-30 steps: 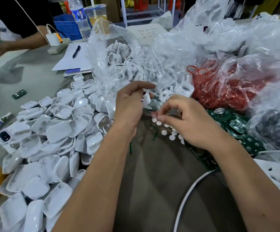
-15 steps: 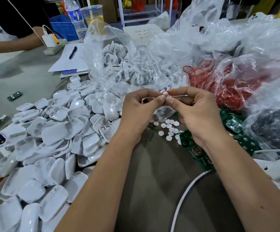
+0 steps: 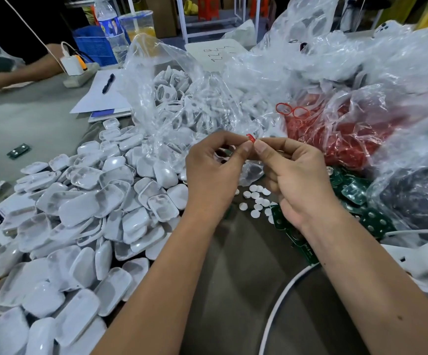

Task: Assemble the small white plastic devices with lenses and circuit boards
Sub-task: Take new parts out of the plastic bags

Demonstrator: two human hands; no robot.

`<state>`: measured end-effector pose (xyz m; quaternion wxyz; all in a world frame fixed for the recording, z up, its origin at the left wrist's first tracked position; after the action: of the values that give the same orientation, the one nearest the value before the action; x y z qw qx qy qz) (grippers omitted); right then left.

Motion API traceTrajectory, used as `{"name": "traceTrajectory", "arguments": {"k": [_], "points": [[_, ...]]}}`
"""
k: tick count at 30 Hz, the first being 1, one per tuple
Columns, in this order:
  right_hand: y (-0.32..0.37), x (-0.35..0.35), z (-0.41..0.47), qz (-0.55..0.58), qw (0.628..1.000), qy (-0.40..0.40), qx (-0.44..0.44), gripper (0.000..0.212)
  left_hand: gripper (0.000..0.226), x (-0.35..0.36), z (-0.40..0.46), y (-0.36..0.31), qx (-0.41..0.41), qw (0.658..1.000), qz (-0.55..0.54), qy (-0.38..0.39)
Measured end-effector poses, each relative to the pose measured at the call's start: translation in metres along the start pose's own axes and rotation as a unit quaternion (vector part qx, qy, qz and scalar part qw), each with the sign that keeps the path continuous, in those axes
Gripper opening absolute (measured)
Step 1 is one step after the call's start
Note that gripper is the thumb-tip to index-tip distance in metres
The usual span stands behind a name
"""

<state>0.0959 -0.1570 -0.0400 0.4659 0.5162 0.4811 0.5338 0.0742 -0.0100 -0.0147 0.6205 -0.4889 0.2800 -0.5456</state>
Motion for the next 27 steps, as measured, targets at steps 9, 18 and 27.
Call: {"name": "traceTrajectory", "arguments": {"k": [9,18,27], "points": [[0.001,-0.003,0.001,0.029,0.999,0.000,0.027,0.013,0.007,-0.002,-0.002,0.011,-0.070,0.997,-0.022,-0.018],[0.000,0.008,0.000,0.129,0.982,0.110,0.090,0.024,0.013,0.000,0.001,0.021,-0.130,0.989,-0.064,0.016],[-0.002,0.013,-0.003,0.195,0.963,0.122,0.139,0.041,0.021,0.010,-0.001,0.020,-0.157,0.983,-0.067,0.069]]}}
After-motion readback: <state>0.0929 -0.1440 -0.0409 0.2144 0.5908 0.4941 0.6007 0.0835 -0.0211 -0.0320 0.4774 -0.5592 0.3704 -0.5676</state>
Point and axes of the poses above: each hand's wrist, its own z-axis towards the middle knuckle, its own x-axis out of the palm, y = z × x, the point moved 7 cm from there along z, towards the middle knuckle, and after that the axes turned 15 degrees about -z, right-handed, at the moved point
